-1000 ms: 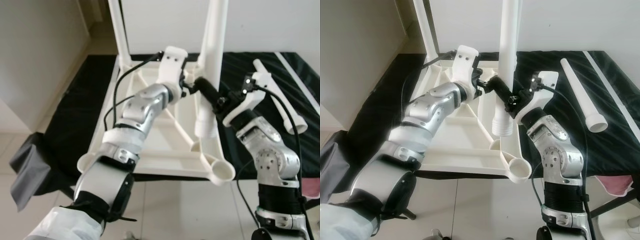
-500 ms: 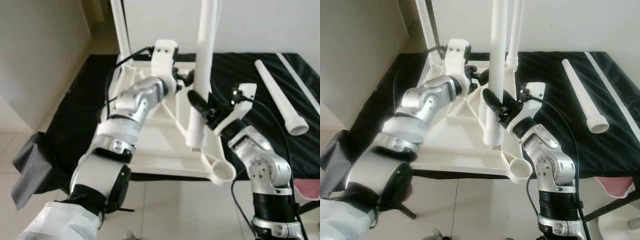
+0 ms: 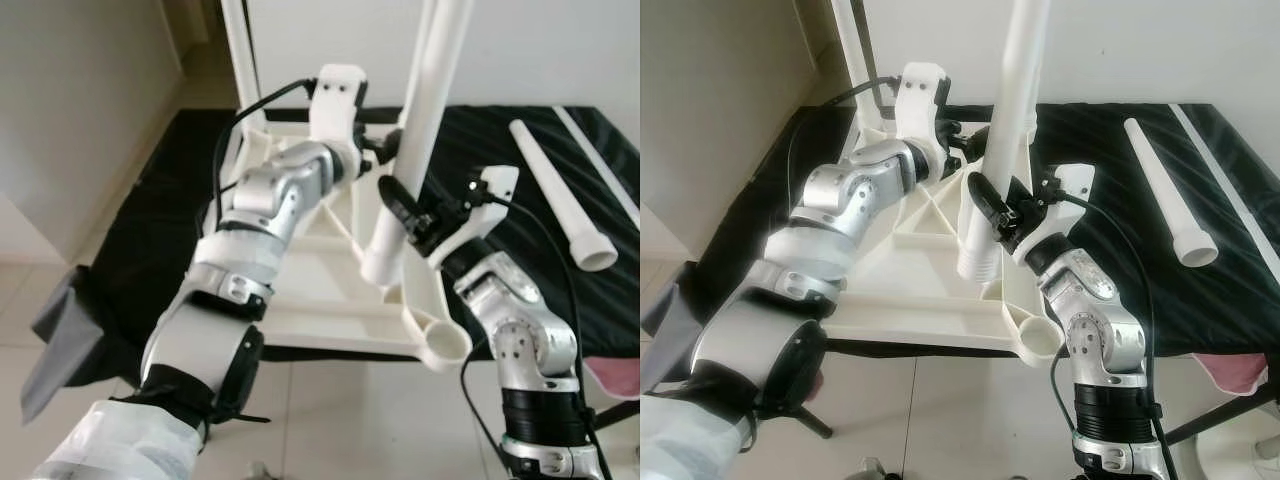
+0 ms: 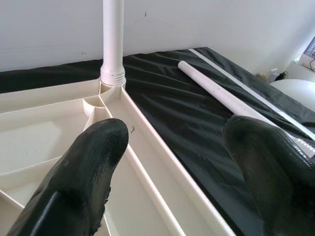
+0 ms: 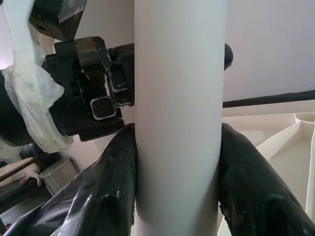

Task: Building children table

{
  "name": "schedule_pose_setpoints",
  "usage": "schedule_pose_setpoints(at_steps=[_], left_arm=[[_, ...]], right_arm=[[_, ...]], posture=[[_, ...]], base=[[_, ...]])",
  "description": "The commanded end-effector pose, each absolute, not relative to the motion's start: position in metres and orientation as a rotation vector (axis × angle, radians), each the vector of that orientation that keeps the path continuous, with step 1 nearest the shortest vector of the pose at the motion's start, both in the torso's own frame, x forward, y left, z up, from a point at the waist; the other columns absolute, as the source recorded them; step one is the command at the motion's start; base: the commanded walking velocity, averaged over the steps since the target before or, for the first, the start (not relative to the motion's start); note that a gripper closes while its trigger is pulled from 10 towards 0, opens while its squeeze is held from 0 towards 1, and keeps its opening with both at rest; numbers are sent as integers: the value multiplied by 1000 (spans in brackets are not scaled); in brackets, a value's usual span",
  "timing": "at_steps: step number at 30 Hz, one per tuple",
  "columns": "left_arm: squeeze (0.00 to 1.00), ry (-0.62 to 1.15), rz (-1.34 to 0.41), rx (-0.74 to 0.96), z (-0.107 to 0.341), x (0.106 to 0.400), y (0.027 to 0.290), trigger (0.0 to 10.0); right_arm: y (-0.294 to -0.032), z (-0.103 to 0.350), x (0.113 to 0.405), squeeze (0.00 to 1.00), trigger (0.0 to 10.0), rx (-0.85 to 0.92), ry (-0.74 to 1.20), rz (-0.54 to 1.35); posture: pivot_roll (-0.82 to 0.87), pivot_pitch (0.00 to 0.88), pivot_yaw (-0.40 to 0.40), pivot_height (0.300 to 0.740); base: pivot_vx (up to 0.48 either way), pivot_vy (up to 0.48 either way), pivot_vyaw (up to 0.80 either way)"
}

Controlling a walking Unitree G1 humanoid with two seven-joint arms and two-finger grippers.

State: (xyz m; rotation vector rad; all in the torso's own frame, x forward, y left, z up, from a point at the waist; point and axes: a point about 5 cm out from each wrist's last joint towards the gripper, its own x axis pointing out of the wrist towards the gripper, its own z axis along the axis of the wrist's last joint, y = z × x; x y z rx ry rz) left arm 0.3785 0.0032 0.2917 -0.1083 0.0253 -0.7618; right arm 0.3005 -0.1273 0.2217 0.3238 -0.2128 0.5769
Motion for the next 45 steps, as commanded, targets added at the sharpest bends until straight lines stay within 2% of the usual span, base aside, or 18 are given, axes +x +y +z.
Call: schedule_pose_setpoints(at_steps=[1,15,21,22,24,28,32,40,45], left_arm=[[0,-82,-1113,-90,321,353,-26,10000],[0,-85,-1123,-93,321,346,-29,10000],[0,-155,-986,-67,320,361,-12,10000],[0,-205,-903,-46,318,367,-3,10000],[0,-237,-844,-50,315,371,5,10000],[0,-251,-834,-133,312,369,11,10000],[0,-265,-833,-139,301,364,16,10000],[0,-293,-828,-122,287,358,20,10000],[0,-286,-887,-92,257,343,24,10000]], right_arm=[[-112,209,305,0,10000,324,-128,610],[-109,212,310,0,10000,329,-133,608],[-118,216,309,0,10000,325,-170,566],[-125,220,308,0,10000,325,-193,528],[-133,224,308,0,10000,324,-218,486],[-144,229,308,0,10000,315,-246,418],[-155,233,309,0,10000,288,-275,328],[-161,237,308,0,10000,246,-305,256],[-168,239,308,0,10000,184,-326,168]], posture=[[-77,0,29,740],[-70,0,24,740],[-68,0,22,740],[-71,0,23,740],[-74,0,26,740],[-77,0,28,740],[-78,0,27,740],[-72,0,23,740],[-65,7,17,740]], base=[[0,0,0],[0,0,0],[0,0,0],[0,0,0],[0,0,0],[0,0,0],[0,0,0],[0,0,0],[0,0,0]])
